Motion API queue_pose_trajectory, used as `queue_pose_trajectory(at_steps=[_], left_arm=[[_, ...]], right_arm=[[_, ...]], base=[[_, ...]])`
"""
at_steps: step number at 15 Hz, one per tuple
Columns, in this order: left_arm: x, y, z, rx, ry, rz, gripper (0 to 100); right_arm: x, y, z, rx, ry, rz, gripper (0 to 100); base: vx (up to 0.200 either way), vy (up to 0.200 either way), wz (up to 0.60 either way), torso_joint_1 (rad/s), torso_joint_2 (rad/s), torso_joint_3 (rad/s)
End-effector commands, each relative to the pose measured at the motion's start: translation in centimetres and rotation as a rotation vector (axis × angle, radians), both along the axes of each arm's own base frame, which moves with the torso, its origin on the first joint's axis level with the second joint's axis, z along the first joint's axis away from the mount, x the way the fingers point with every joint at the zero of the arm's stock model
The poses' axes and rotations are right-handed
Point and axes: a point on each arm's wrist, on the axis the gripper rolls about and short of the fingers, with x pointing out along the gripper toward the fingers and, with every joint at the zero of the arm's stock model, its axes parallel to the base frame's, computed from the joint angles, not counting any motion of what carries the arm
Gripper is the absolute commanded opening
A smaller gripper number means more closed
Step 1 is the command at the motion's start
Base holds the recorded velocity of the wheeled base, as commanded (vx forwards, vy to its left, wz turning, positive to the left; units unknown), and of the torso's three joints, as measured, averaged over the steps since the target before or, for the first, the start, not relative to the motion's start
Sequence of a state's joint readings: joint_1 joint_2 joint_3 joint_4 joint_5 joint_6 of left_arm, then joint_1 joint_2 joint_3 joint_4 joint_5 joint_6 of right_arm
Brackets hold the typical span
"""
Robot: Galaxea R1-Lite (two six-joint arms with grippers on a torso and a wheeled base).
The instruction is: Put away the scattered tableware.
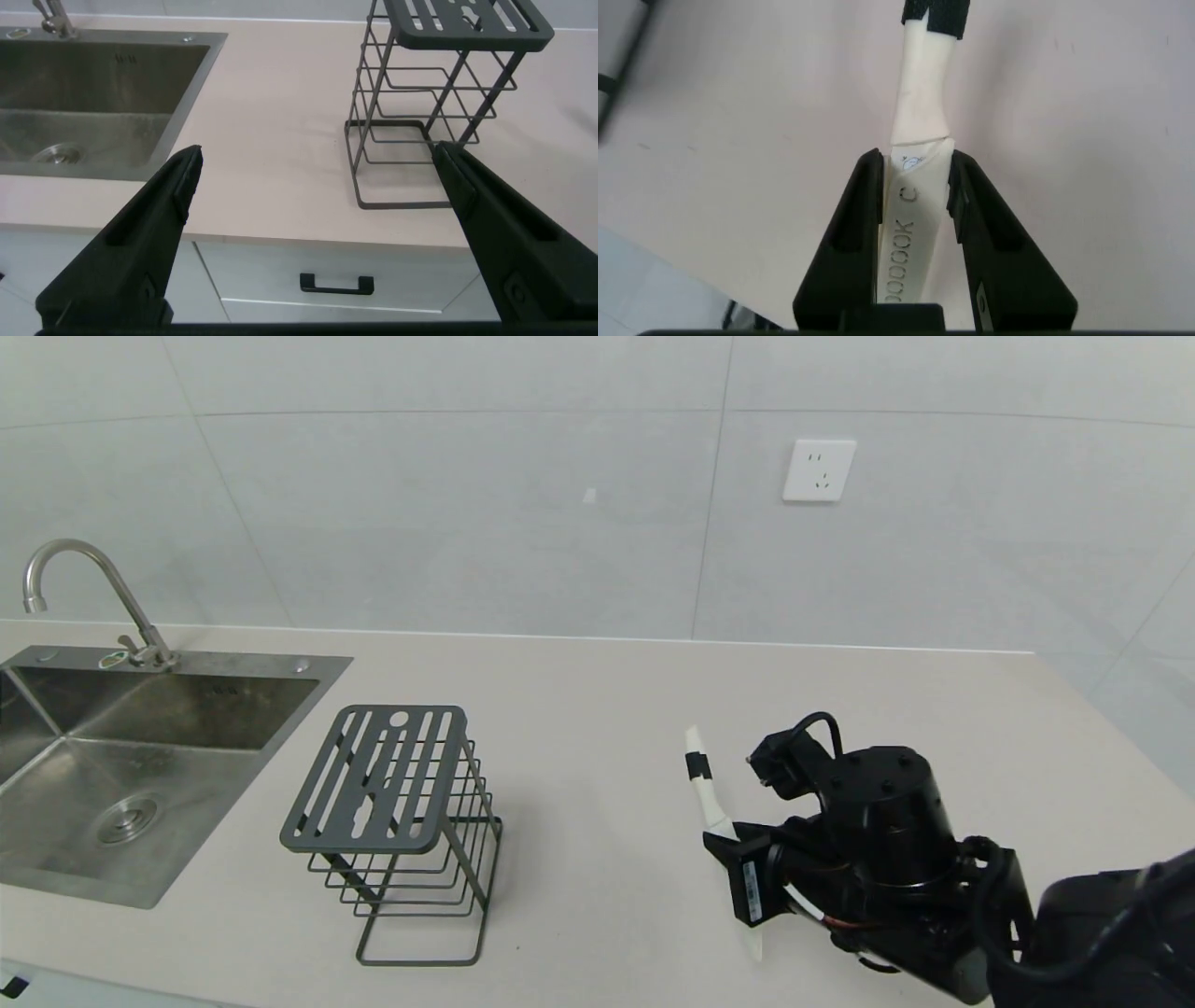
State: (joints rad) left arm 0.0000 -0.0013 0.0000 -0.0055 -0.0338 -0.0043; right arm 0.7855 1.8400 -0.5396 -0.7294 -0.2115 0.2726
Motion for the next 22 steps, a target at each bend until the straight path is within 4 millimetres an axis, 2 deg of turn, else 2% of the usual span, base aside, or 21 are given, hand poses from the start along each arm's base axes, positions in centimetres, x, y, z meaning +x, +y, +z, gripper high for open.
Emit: queue_pose_trajectory(at_steps=[1, 6, 8, 11, 17, 19, 22], left_arm=[[0.0, 0.0, 0.0, 0.001, 0.002, 0.002, 100], [0.0, 0.0, 0.0, -0.002, 0.001, 0.002, 100], [0.0, 0.0, 0.0, -0.005, 0.001, -0.001, 100], [0.0, 0.0, 0.0, -0.005, 0.001, -0.001, 100], [0.0, 0.0, 0.0, -0.002, 0.001, -0.003, 100], [0.0, 0.0, 0.0, 0.001, 0.001, -0.003, 100], [0.0, 0.0, 0.0, 0.0, 0.001, -0.003, 100]], right_arm=[[-0.7, -0.4, 1.3, 0.067, -0.07, 0.049, 0], [-2.9, -1.9, 1.3, 0.177, -0.298, 0.408, 0], [-3.3, -2.1, 0.8, 0.199, -0.339, 0.459, 0], [-3.4, -2.0, 1.1, 0.218, -0.407, 0.546, 0], [-4.1, -2.5, 1.5, 0.221, -0.436, 0.58, 0], [-4.8, -3.4, 1.2, 0.209, -0.424, 0.574, 0], [-5.6, -4.2, 2.3, 0.229, -0.463, 0.57, 0]], base=[[0.0, 0.0, 0.0, 0.0, 0.0, 0.0], [0.0, 0.0, 0.0, 0.0, 0.0, 0.0], [0.0, 0.0, 0.0, 0.0, 0.0, 0.0], [0.0, 0.0, 0.0, 0.0, 0.0, 0.0], [0.0, 0.0, 0.0, 0.0, 0.0, 0.0], [0.0, 0.0, 0.0, 0.0, 0.0, 0.0], [0.0, 0.0, 0.0, 0.0, 0.0, 0.0]])
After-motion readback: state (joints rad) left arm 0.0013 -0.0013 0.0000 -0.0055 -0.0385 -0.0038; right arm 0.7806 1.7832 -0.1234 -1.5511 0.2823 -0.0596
